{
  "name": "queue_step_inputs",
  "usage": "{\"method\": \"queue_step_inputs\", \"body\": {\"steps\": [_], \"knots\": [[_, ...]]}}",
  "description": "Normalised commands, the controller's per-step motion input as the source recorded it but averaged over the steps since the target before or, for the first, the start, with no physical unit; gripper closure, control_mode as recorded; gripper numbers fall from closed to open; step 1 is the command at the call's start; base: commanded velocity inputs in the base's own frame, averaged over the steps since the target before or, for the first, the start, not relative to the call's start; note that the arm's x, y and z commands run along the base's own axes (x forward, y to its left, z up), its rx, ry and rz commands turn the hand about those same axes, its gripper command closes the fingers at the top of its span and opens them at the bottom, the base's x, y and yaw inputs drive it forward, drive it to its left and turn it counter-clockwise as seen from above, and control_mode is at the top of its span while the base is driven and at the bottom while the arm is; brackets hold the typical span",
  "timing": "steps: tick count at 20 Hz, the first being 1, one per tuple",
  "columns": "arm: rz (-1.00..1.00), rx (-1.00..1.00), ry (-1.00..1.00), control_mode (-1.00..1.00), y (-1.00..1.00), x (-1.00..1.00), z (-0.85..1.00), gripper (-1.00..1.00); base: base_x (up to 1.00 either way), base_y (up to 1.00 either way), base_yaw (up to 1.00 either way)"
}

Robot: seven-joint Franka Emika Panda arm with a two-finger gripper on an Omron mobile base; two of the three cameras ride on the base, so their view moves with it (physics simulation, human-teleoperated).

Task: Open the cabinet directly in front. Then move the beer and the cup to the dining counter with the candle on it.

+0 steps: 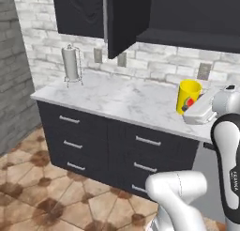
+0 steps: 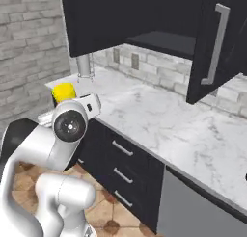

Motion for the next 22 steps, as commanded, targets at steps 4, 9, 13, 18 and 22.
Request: {"method": "queue_step_inputs", "body": {"steps": [4, 9, 13, 18, 22], "knots": [[0.0, 0.0, 0.0, 1.0, 0.0, 0.0, 0.0, 1.0, -0.35, -0.13, 0.89], [0.0, 0.0, 0.0, 1.0, 0.0, 0.0, 0.0, 1.0, -0.33, -0.15, 0.89], [0.0, 0.0, 0.0, 1.0, 0.0, 0.0, 0.0, 1.0, -0.42, -0.18, 0.87], [0.0, 0.0, 0.0, 1.0, 0.0, 0.0, 0.0, 1.0, -0.47, -0.21, 0.85], [0.0, 0.0, 0.0, 1.0, 0.0, 0.0, 0.0, 1.0, -0.55, -0.2, 0.85]]}}
